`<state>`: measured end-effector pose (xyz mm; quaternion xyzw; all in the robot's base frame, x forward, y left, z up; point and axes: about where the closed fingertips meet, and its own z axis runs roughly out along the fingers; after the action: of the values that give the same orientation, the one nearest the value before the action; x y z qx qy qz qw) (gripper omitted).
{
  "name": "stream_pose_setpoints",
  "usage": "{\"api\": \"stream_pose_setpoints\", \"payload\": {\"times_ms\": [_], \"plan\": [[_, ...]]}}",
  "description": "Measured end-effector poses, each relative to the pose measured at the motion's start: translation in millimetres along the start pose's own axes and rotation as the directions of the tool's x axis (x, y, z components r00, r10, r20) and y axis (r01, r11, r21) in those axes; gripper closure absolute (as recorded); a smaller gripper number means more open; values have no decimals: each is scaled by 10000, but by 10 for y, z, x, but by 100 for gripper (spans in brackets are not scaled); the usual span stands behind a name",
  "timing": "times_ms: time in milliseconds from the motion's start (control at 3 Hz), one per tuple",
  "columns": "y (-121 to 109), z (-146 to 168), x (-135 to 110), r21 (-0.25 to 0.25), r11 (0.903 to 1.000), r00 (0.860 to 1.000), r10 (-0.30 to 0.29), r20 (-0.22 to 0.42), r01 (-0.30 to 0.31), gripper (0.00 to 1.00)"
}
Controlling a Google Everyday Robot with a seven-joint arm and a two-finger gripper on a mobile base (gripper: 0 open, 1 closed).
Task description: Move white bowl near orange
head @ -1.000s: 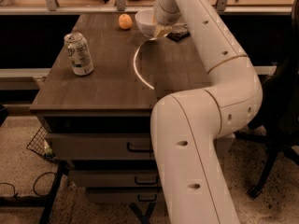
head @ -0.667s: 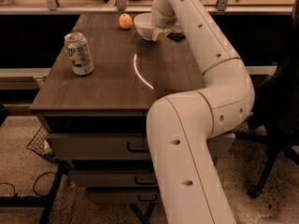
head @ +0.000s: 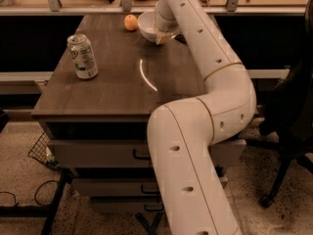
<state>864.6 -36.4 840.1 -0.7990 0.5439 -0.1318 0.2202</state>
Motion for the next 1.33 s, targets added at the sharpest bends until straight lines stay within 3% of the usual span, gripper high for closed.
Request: {"api": "stream_pose_setpoints", "payload": {"times_ms": [333,1333], "plan": [[7,0,-4,0,10000,10000,0,0,0,83],[9,52,-22,-24,10000,10000,-11,24,11,12]]}}
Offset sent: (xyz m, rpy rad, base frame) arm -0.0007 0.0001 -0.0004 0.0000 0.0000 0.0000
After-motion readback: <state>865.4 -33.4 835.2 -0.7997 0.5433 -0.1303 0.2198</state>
